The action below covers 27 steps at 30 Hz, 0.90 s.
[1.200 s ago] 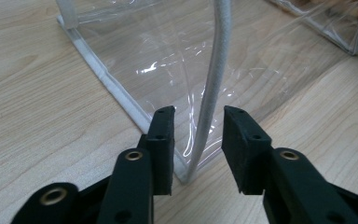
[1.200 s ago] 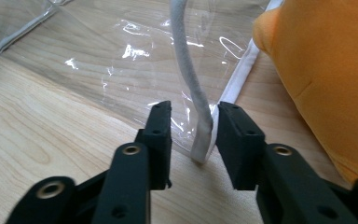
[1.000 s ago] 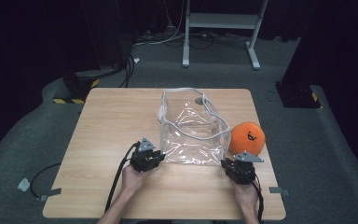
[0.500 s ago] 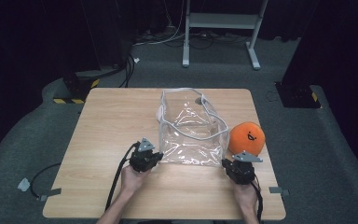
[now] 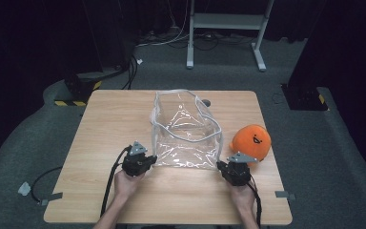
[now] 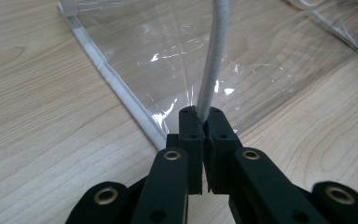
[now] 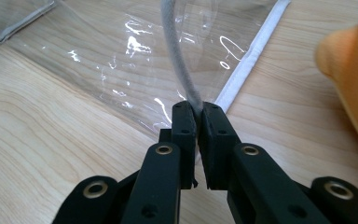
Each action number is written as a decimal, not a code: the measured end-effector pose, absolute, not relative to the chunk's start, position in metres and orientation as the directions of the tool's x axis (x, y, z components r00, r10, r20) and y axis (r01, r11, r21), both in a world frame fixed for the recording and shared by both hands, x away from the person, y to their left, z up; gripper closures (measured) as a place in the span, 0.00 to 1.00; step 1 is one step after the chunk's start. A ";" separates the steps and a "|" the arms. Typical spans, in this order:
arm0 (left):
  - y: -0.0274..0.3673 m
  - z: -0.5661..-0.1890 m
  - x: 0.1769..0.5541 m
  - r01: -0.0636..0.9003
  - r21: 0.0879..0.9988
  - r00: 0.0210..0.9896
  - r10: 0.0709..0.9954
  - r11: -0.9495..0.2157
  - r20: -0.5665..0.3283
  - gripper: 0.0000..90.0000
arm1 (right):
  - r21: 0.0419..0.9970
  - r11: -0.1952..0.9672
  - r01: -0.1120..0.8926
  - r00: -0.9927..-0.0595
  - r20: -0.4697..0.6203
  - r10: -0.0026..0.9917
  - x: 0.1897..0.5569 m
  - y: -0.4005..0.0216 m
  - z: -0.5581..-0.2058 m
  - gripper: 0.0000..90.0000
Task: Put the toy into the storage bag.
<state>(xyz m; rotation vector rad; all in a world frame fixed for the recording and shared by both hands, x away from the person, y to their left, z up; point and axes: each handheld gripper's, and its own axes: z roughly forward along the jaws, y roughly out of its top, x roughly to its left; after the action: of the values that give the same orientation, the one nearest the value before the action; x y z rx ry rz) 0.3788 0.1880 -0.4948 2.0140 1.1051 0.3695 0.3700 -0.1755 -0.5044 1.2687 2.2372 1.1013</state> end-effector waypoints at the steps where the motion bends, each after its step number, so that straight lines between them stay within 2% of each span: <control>1: 0.190 -0.495 0.378 0.578 0.757 0.574 0.811 -0.305 -0.112 0.96 | 0.764 0.300 0.572 -0.544 0.079 0.835 0.370 -0.174 -0.504 0.94; 27: 0.220 -0.497 0.369 0.600 0.761 0.519 0.844 -0.246 -0.136 0.96 | 0.750 0.329 0.574 -0.592 0.102 0.799 0.378 -0.146 -0.503 0.95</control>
<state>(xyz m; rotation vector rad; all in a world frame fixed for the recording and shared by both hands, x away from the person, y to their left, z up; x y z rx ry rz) 0.3689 0.2196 -0.4970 1.9596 1.1792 0.3858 0.3785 -0.1459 -0.5033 1.2328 2.3126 1.1251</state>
